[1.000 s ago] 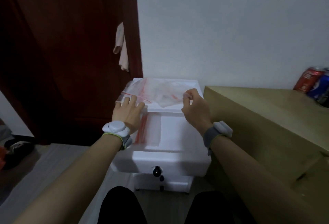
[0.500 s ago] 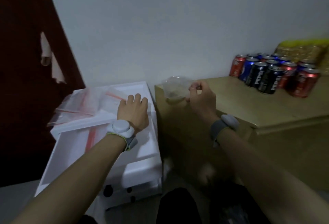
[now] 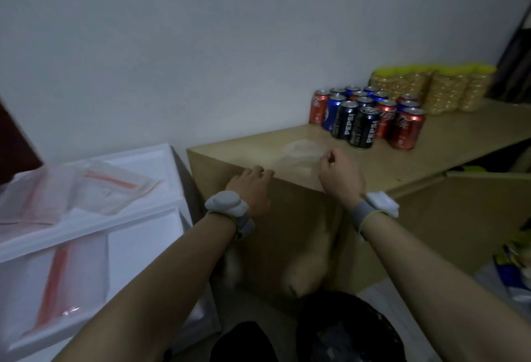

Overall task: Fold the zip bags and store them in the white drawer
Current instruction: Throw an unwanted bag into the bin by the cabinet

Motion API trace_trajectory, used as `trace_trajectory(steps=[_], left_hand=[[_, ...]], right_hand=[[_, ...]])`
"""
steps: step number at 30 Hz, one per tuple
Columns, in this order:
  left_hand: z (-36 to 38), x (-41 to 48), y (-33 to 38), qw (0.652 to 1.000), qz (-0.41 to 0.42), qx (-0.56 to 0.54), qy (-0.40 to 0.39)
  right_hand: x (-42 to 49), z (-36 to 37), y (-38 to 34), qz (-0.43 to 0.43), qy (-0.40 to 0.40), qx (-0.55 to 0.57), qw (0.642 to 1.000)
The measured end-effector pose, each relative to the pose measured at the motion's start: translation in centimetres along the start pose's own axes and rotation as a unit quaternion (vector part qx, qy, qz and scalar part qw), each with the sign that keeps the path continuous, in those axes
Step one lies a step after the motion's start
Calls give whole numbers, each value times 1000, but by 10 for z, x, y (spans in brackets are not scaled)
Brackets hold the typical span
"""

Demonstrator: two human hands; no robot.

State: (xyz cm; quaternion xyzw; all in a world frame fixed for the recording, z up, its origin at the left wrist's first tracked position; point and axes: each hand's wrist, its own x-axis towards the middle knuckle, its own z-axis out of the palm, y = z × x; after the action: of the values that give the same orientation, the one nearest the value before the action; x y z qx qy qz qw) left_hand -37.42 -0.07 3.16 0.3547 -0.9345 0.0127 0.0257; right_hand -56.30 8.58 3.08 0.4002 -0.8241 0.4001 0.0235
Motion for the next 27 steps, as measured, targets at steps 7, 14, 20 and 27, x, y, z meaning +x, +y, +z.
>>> trace_trajectory(steps=[7,14,20,27], left_hand=[[18,22,18,997,30,-25,-68],[29,26,15,997,23,-42,-59],[32,23,18,997,18,-42,-56],[44,12,46,996,86,-37,16]], right_hand=[[0,2,48,-23,-42,-136,990],[-3,19,61,-54,18,-165,985],[-16,25,65,-78,47,-165,982],[-56,9,78,-112,113,-119,980]])
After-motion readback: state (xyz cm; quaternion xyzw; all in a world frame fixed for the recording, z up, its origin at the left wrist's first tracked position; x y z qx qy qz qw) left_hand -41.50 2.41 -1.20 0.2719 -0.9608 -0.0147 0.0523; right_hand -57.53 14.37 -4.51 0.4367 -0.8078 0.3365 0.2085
